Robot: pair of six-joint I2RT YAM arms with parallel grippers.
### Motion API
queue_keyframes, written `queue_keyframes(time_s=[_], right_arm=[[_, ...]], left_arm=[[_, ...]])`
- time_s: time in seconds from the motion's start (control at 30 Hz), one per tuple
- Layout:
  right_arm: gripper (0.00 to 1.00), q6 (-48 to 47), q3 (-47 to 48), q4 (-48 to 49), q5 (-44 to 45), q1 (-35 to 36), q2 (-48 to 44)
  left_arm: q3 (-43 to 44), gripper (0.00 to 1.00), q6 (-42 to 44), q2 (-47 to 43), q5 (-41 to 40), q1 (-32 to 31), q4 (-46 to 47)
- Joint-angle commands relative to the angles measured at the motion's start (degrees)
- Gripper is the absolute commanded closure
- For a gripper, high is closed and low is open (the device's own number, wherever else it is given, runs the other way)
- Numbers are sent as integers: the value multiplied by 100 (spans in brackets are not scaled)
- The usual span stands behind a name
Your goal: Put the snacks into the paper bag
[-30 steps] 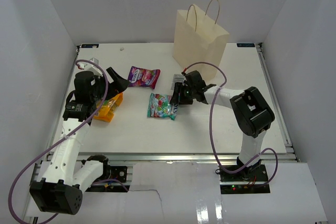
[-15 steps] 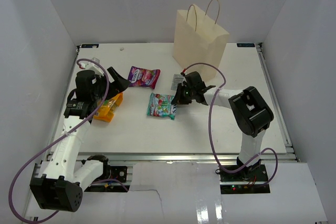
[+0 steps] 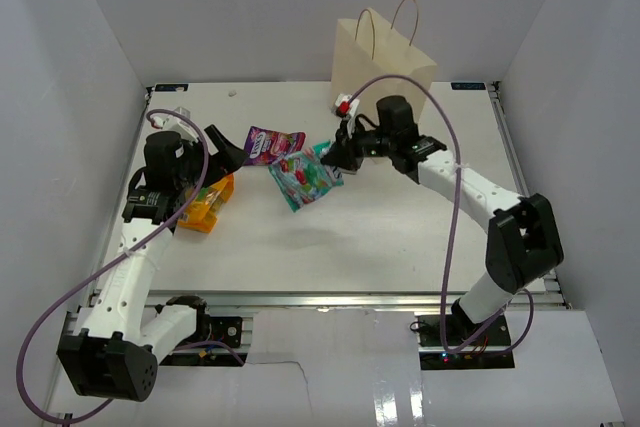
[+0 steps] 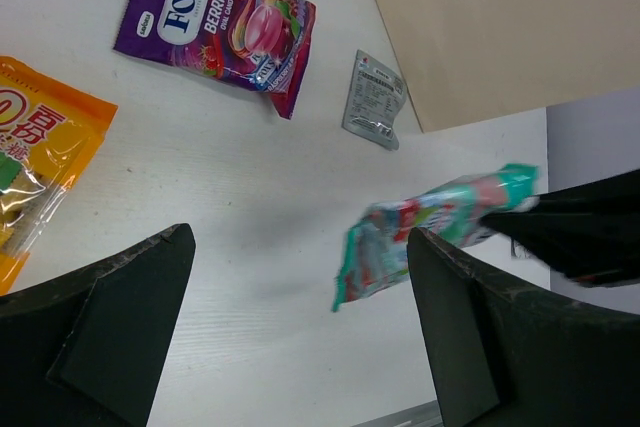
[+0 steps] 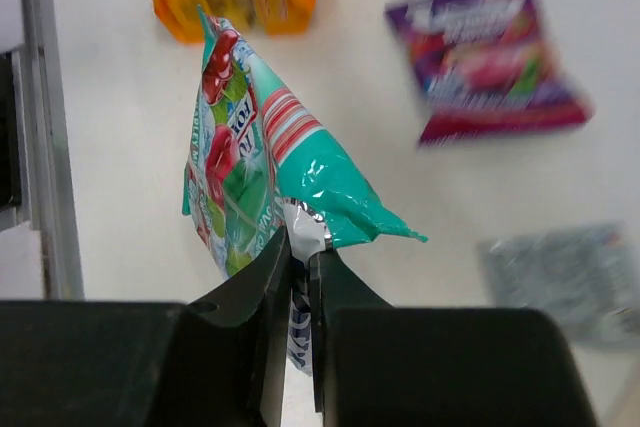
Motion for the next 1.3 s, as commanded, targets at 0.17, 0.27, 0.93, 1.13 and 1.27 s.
queue_keyframes(time_s=[0.17, 0.27, 0.93, 1.13, 1.27], right_arm=[[92, -1087, 2513, 353, -847, -997, -468], [92, -788, 3488, 775, -197, -1331, -275], [92, -726, 4907, 2183, 2933, -2239, 973], [92, -611, 4082, 2191, 2687, -2125, 754], [92, -655, 3886, 2262, 2608, -2037, 613]], left_arm=[[70, 2, 139, 121, 25, -6, 454], [53, 2, 183, 182, 51, -6, 542], [8, 2, 192, 332, 166, -6, 797], [-35, 2, 192, 271, 96, -6, 788], [-62, 2, 174, 279, 87, -6, 789]])
